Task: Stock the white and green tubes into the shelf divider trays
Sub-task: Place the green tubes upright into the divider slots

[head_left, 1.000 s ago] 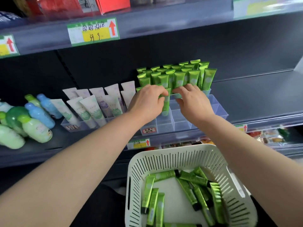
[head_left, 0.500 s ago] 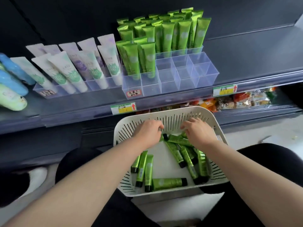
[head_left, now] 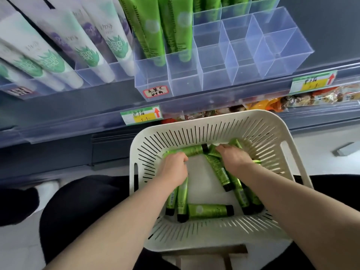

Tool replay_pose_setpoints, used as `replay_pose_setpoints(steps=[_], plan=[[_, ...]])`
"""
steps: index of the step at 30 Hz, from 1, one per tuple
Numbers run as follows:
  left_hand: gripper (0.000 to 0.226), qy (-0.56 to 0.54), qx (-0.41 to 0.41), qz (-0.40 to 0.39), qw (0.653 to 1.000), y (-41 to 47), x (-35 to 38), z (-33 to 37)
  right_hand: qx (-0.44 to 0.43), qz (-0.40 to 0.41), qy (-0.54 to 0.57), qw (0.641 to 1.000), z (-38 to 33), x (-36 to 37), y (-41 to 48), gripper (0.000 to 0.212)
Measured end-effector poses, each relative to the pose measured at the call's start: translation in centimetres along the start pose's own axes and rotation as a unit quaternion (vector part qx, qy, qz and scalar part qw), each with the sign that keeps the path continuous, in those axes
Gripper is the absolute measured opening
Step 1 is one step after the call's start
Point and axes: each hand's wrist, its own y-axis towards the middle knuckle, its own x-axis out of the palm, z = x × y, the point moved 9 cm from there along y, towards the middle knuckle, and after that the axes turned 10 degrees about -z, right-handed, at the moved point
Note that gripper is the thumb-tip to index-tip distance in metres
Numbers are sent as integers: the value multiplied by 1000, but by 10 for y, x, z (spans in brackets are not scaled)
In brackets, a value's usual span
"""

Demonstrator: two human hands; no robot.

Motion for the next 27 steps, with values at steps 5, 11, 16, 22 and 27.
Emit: replay_pose_setpoints(steps=[5,11,16,22,27], plan=[[31,-35,-33,-16,999,6,5,-20,29,23,-81,996,3,8,7,54],[29,-31,-56,-11,998,9,10,-37,21,30,-29,999,-9,6,-5,53],[43,35,-40,-51,997,16,26,-16,-15,95,34,995,-11,-34,-32,23],[87,254,27,-200,946,30,69,65,-15,132,114,985,16,-51,-63,11],[85,298,53,-209,930,27,90,78,4,131,139,982,24,-40,-62,39]])
